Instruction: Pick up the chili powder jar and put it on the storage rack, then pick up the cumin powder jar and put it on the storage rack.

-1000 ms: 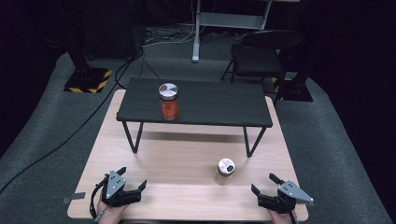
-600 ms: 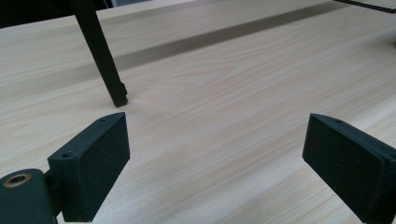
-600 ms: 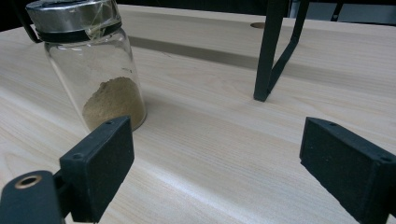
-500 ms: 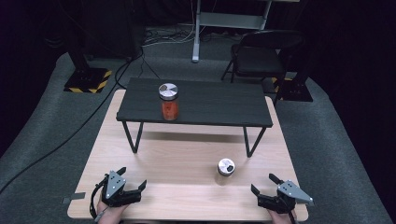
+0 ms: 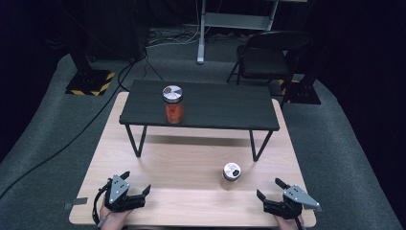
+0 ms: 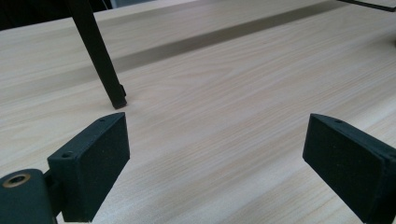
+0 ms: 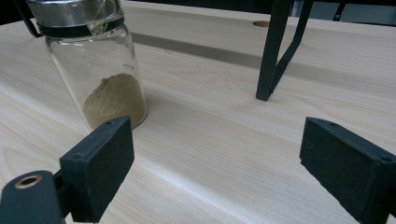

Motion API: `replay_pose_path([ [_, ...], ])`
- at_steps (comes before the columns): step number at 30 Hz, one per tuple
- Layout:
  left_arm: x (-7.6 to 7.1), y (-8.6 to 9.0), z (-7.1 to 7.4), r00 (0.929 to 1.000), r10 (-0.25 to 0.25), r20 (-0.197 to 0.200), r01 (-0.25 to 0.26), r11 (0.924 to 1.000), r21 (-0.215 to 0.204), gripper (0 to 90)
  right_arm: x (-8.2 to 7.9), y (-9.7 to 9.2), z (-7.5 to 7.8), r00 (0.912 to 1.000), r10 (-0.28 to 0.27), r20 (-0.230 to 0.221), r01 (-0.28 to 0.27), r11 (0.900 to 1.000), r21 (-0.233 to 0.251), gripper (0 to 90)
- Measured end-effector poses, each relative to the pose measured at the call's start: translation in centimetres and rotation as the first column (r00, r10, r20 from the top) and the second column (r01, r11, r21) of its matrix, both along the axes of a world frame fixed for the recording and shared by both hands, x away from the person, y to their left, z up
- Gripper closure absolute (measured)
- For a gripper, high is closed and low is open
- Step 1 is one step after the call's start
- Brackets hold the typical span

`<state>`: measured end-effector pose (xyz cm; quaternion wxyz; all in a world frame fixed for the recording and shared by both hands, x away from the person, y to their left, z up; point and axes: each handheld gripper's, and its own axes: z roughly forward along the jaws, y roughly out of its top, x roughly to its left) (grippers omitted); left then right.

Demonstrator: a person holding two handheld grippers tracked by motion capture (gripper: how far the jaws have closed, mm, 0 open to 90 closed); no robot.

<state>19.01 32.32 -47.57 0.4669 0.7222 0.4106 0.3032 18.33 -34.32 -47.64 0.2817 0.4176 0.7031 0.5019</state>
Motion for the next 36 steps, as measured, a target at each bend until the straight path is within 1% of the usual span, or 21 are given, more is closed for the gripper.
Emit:
replay_pose_path([
  [2,0.14,0.11,0.07,1.0000,-0.003,-0.008,0.003,1.0000,-0.004,7.2,0.00,-0.01,-0.01,1.0000,-0.001,0.001,0.001,1.0000,0.001,8.8],
  [6,0.08,0.16,0.01,1.0000,-0.004,-0.005,0.004,1.0000,-0.007,7.1,0.08,0.04,0.07,1.0000,-0.001,-0.005,0.001,1.0000,-0.002,8.8],
  [10,0.16,0.20,0.05,1.0000,-0.006,-0.008,0.005,0.9999,-0.008,7.1,0.13,-0.12,0.03,1.0000,-0.001,-0.009,0.001,1.0000,0.009,8.8],
  [14,-0.04,0.11,-0.06,1.0000,-0.004,0.003,0.004,1.0000,-0.003,7.1,0.01,0.13,0.06,1.0000,-0.002,-0.001,0.002,1.0000,-0.008,8.8],
  [25,-0.01,0.20,-0.06,1.0000,-0.002,0.000,0.002,0.9999,-0.012,7.0,-0.06,0.02,0.00,1.0000,-0.002,-0.001,0.002,1.0000,0.000,8.7],
  [36,0.05,0.39,-0.09,1.0000,-0.008,-0.002,0.008,0.9998,-0.019,7.0,-0.06,0.13,0.06,1.0000,-0.002,-0.001,0.002,1.0000,-0.007,8.6],
])
